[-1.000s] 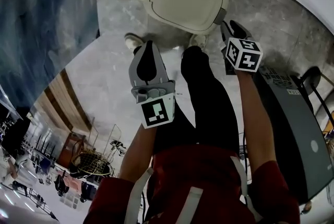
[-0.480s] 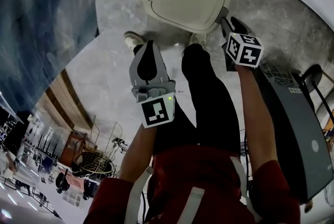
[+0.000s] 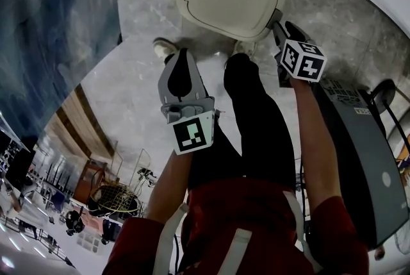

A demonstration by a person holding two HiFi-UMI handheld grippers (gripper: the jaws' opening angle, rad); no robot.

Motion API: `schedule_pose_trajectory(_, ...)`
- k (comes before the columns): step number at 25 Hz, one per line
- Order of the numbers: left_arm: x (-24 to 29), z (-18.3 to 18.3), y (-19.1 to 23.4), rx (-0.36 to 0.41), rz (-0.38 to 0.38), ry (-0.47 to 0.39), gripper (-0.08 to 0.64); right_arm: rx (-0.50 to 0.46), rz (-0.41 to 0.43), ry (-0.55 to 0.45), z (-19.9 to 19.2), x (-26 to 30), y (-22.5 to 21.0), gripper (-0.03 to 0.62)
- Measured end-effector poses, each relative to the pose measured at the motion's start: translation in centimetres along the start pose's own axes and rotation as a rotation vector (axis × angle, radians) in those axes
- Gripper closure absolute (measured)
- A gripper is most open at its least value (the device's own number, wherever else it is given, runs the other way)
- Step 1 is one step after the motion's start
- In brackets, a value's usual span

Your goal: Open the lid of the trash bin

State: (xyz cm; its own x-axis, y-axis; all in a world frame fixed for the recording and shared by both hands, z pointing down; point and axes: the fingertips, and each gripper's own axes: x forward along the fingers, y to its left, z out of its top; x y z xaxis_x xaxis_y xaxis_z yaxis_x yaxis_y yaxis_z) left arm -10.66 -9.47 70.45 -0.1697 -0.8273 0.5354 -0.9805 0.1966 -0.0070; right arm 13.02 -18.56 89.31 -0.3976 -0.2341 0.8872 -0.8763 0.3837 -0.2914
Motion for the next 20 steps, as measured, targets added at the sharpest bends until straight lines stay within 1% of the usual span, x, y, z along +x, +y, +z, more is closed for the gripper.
schedule_pose_trajectory(2, 0.02, 0.03, 0.13, 0.001, 0.004, -0.002, 0.554, 0.012, -0.001, 0.014, -0.04, 0.13, -0.05, 0.434)
schedule_pose_trajectory(8, -0.05, -0.44, -0.21, -0.002, 0.003, 0.011, 0.554, -0.056, -0.014, 0.040, -0.13, 0.28, -0.11, 0.433)
schedule_pose_trajectory(13, 0.06, -0.53, -0.17, 0.001, 0.004, 0.014, 0.554, -0.051, -0.006, 0.035, -0.13, 0.43, -0.15, 0.431)
schedule_pose_trajectory(20, 0.21, -0.26, 0.10, 0.008, 0.001, 0.011, 0.554, -0.069, -0.016, 0.038, -0.12, 0.38, -0.01, 0.430)
